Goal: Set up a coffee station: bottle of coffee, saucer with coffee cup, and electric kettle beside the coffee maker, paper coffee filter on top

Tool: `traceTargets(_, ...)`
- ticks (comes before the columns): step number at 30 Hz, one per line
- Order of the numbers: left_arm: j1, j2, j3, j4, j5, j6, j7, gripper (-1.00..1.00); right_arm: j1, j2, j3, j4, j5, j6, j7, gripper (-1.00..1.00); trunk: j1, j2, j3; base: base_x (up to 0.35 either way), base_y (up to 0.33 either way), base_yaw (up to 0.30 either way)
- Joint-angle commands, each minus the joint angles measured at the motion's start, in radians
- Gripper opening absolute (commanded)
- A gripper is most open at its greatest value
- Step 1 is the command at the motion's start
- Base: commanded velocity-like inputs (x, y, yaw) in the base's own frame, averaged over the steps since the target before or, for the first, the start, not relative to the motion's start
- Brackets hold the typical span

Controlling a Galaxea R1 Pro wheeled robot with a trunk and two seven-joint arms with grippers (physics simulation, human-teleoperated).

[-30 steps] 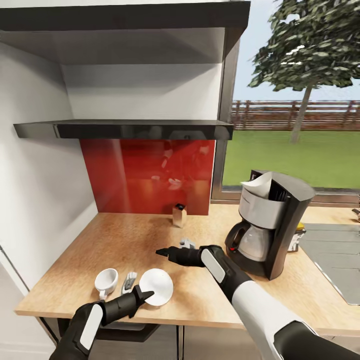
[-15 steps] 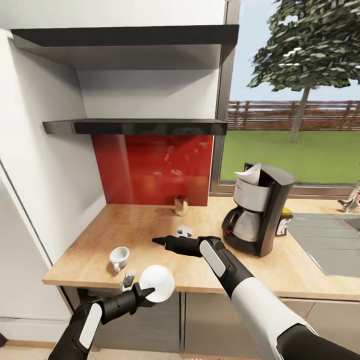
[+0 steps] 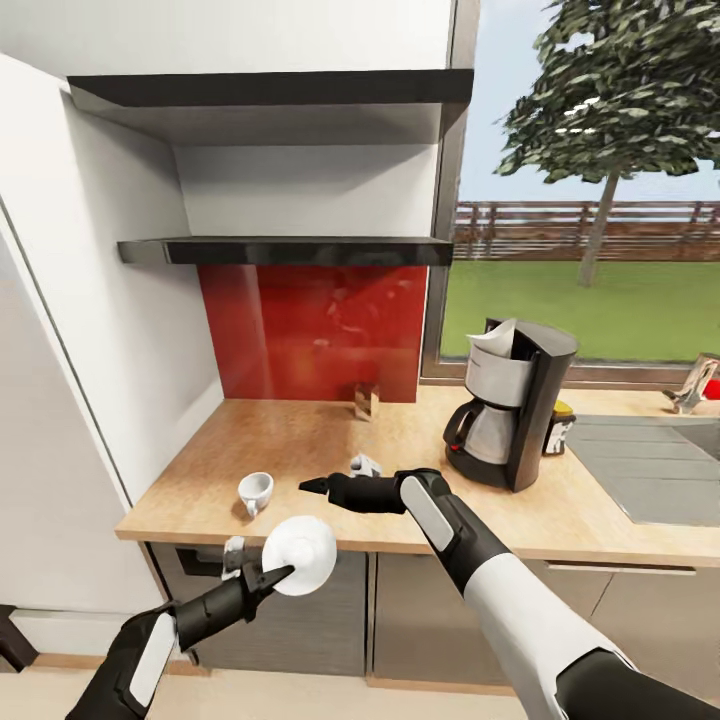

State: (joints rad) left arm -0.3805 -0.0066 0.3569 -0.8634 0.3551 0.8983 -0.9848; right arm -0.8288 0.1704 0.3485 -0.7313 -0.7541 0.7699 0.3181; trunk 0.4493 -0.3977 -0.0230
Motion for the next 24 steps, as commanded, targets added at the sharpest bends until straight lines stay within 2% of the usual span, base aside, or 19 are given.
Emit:
traceTargets(1,-0.001,0.004,0.002,0.0,-0.004,0.002,-0.019,-1.0,-0.001,0.0,0.0,0.0,0.002,0.004,0.003,1.0,0.001,-0.002,-0.002,-0.021,0.001,0.0)
traceTargets(6,-0.001,0.013,0.003,0.001,-0.005,0.002,-0.037,-1.0,-0.001,-0.004,0.001,0.001,0.001,0.01,0.003,1.0,0.001,-0.002,-0.002,-0.183,0.13,0.0)
traceTargets(10,-0.001,0.038,0.004,0.001,-0.004,0.002,-0.038,-1.0,-0.001,-0.015,0.001,0.001,0.001,0.053,0.003,1.0,0.001,-0.002,-0.002,-0.244,0.202,-0.018)
traceTargets(19,-0.001,0.058,0.011,0.001,-0.003,0.002,-0.04,-1.0,-0.001,-0.03,0.003,0.012,0.004,0.084,0.003,1.0,0.001,-0.002,-0.002,-0.025,0.021,-0.239)
traceTargets(22,-0.001,0.075,0.015,0.0,-0.002,0.016,-0.04,-1.0,0.0,-0.044,0.006,0.057,0.011,0.087,0.003,1.0,0.001,-0.002,-0.002,0.0,0.0,-0.265)
traceTargets(24,-0.001,0.095,0.016,0.0,-0.002,0.052,-0.041,-1.0,0.0,-0.049,0.016,0.136,0.014,0.087,0.004,1.0,0.001,-0.002,-0.002,0.0,0.0,-0.266)
